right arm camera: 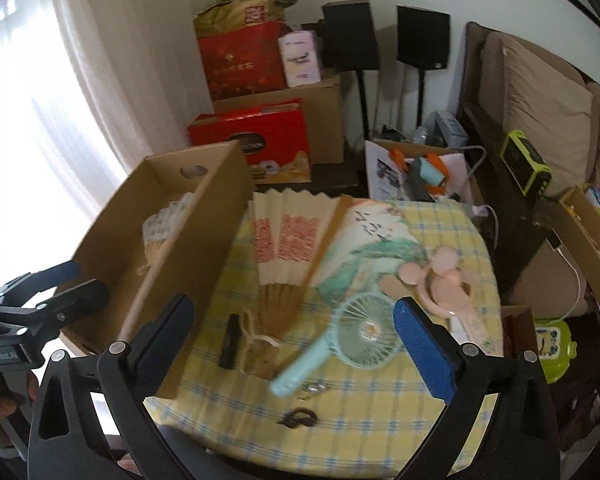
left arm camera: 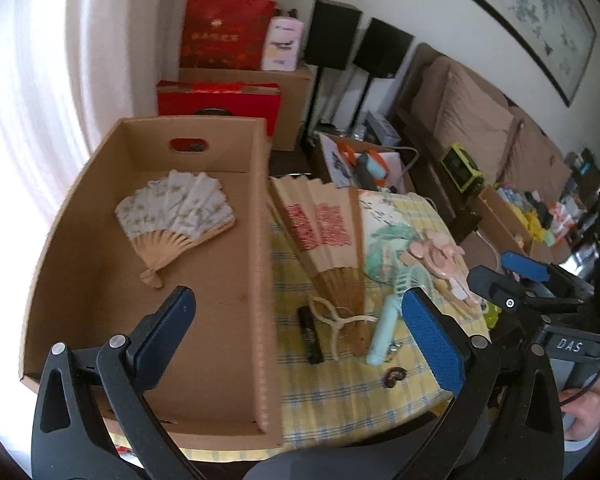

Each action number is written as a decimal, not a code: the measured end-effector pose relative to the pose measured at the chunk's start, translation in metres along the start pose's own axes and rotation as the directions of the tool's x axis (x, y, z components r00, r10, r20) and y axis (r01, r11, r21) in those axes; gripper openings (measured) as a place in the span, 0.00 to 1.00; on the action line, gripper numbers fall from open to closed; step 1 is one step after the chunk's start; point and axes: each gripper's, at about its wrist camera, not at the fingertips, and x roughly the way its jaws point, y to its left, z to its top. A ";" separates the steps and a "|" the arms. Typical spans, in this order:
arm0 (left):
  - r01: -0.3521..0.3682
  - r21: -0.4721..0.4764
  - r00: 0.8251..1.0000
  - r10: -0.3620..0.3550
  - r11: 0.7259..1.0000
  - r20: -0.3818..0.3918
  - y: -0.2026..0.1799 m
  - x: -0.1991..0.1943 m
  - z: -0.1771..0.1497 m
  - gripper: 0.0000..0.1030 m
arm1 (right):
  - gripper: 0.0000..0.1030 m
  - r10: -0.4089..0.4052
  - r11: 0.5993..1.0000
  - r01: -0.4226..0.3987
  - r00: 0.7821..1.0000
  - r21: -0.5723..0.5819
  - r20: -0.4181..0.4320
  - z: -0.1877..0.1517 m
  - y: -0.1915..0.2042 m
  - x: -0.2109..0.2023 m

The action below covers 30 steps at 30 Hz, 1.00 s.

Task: Organize objects
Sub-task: 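Withdraw the right tool from the box toward the mint-green handheld fan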

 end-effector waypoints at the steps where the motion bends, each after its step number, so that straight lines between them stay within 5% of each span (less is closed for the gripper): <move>1: 0.000 0.003 1.000 0.000 1.000 -0.005 -0.006 0.002 0.000 1.00 | 0.98 -0.005 1.000 0.005 1.000 0.011 0.001 -0.003 -0.006 -0.001; 5: -0.042 0.031 0.999 0.042 0.999 0.012 -0.024 0.009 0.000 1.00 | 0.98 -0.027 0.999 0.028 1.000 0.036 -0.012 -0.011 -0.032 -0.006; 15: -0.012 0.132 0.998 0.021 0.991 -0.063 -0.060 0.047 -0.014 1.00 | 0.98 -0.074 0.993 0.075 0.997 0.087 -0.018 -0.023 -0.080 -0.015; 24: 0.123 0.092 0.984 -0.109 0.988 -0.141 -0.071 0.079 -0.023 1.00 | 0.98 -0.093 0.982 0.099 0.995 0.159 -0.046 -0.034 -0.123 -0.003; 30: 0.154 0.162 0.979 -0.128 0.975 -0.157 -0.093 0.101 -0.034 0.98 | 0.97 -0.010 0.979 0.028 0.996 0.202 -0.089 -0.043 -0.129 0.023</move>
